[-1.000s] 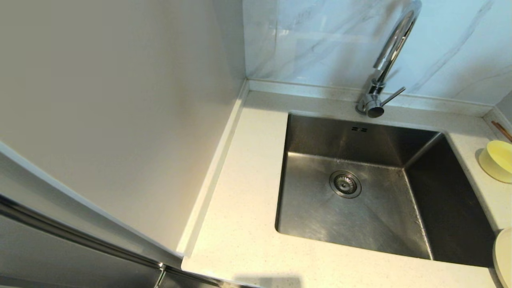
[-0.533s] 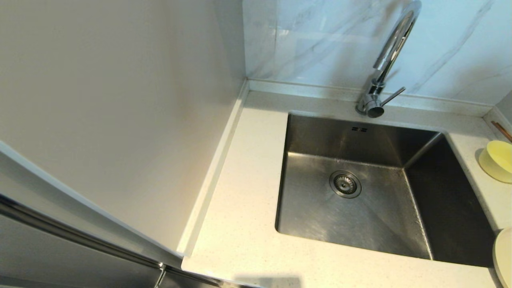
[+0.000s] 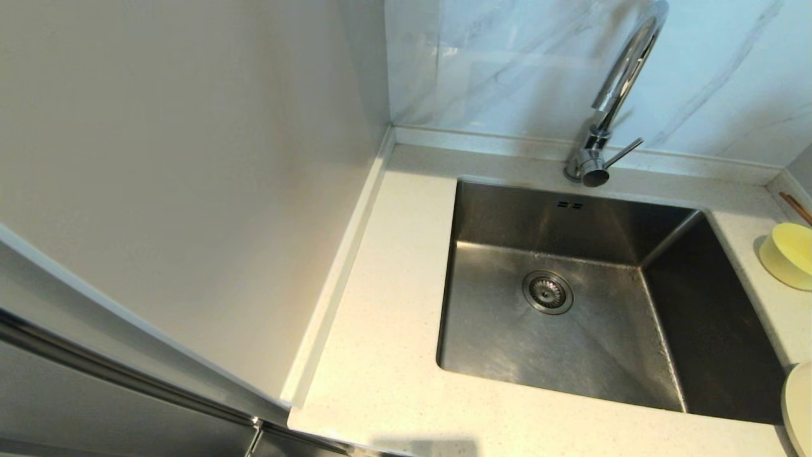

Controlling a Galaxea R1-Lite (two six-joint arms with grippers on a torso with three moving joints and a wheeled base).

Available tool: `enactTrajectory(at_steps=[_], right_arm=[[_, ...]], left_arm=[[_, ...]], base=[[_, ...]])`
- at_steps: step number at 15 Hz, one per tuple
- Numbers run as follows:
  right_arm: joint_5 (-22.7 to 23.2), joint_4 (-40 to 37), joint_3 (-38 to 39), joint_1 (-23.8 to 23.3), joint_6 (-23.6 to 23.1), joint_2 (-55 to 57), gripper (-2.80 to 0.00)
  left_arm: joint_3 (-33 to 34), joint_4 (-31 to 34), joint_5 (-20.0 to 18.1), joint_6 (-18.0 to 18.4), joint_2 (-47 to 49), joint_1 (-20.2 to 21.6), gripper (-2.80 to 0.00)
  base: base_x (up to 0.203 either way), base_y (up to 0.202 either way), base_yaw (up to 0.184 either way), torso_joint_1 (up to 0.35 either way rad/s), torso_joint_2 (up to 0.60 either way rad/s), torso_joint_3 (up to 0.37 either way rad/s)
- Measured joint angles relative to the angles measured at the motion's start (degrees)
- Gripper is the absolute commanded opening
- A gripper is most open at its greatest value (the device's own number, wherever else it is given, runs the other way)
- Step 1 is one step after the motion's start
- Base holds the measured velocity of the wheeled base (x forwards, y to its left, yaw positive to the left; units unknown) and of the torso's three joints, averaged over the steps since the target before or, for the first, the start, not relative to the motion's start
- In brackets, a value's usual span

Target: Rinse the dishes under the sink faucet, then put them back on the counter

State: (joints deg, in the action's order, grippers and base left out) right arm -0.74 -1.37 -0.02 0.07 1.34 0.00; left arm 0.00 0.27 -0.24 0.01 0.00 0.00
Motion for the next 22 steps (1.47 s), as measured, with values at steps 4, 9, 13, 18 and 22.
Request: enactTrajectory(at_steps=[4,9,13,18,22], right_arm=[[0.17,-0.09,0.00,0.00,-0.09,0.00,-2.80],[-0.27,-0.05,0.02,0.00,0.01,0.00,-2.80],[-0.39,-0.05,0.02,0.00,0.34,0.00,-2.80],[-0.32,-0.03,0.02,0.00,0.41,0.00,-2.80],[-0.30,-0.03,0.02,0.00,0.39,0.00,-2.80]], left_arm=[[0.00,0.00,0.05,-0.01,0.00,0.00,-2.80],[0.00,-0.02,0.02,-0.01,0.00,0.00,-2.80],[0.00,-0.02,0.05,-0.01,0.00,0.00,-2.80],[0.00,0.00,0.03,-0.01,0.00,-0.01,-2.80],[0.00,0.00,0.02,-0.01,0.00,0.00,-2.80]], base=[[0.000,0.000,0.000,0.000,0.00,0.000],[0.000,0.000,0.000,0.000,0.00,0.000],[0.000,0.000,0.000,0.000,0.00,0.000],[0.000,0.000,0.000,0.000,0.00,0.000],[0.000,0.000,0.000,0.000,0.00,0.000]])
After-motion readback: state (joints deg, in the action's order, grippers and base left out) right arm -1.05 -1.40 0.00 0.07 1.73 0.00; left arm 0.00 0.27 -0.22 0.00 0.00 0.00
